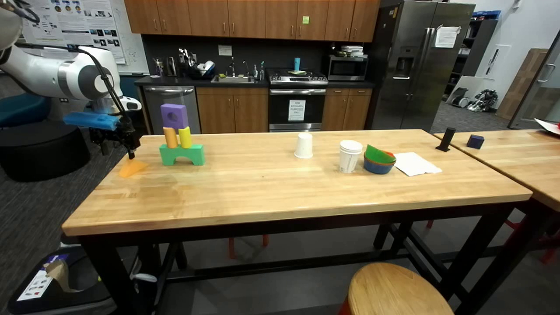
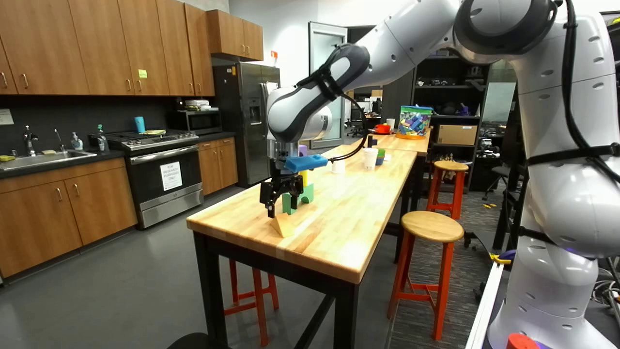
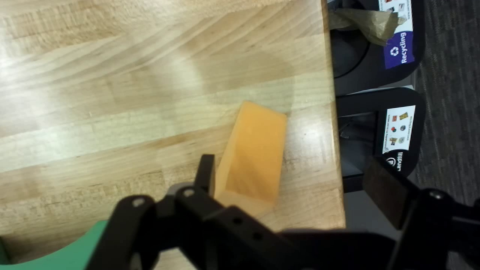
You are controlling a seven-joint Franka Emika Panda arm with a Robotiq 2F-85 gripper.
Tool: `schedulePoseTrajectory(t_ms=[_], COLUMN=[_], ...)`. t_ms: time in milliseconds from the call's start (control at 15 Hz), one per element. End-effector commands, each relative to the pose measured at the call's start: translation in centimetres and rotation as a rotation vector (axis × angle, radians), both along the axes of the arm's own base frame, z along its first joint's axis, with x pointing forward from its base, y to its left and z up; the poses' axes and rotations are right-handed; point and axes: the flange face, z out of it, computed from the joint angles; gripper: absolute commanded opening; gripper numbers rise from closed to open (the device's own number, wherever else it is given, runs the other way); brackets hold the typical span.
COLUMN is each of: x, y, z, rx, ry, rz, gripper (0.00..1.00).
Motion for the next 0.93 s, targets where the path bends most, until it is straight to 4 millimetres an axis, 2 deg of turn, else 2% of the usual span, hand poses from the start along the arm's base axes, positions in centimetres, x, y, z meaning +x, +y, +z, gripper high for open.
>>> schedulePoseTrajectory(t_ms=[0, 867], x=[0.02, 0.03], y=[0.00, -0.21], z=[0.04, -0.12], rx=[0.000, -0.004], ry=[0.001, -0.004], rz=[0.000, -0.005], gripper=[1.00, 1.00])
